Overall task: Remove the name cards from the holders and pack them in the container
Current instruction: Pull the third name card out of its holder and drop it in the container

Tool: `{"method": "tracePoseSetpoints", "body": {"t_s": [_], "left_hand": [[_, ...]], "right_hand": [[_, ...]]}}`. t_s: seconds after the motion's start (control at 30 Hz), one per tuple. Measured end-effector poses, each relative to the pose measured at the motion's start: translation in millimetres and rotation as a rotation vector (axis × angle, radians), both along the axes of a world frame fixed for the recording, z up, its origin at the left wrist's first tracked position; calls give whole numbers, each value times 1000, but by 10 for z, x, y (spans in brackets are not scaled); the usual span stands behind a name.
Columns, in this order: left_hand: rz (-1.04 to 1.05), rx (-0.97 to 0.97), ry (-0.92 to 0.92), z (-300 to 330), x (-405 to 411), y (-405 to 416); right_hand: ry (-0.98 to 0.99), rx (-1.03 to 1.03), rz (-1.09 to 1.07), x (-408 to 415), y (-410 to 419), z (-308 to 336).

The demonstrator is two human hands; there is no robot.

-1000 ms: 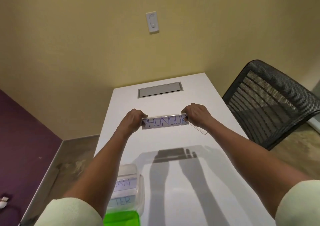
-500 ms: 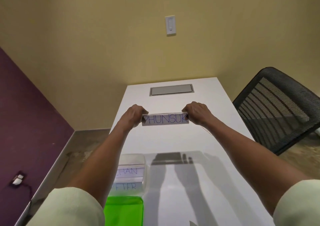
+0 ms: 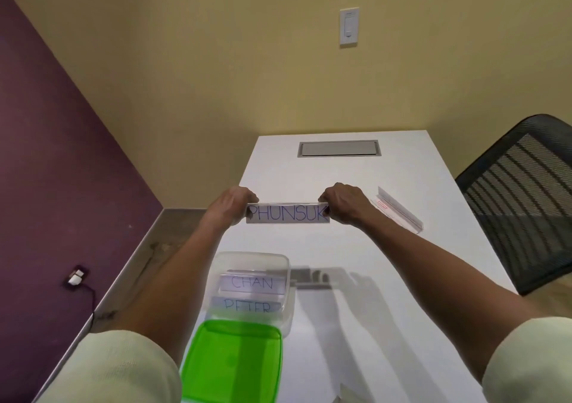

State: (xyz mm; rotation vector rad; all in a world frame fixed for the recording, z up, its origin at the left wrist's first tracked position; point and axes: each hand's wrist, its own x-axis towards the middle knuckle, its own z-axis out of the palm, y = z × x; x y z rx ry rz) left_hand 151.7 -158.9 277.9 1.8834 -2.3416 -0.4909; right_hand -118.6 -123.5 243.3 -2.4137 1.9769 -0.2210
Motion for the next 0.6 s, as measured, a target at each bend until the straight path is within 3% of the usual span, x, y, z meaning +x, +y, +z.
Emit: {"method": "tracePoseSetpoints", "body": {"t_s": [0.33, 0.6], "left_hand": [[32, 22, -20, -91, 605, 136], [153, 93, 147, -228, 957, 172]], "right_hand": [[3, 41, 70, 613, -54, -202], [8, 56, 120, 1032, -29, -436]]}}
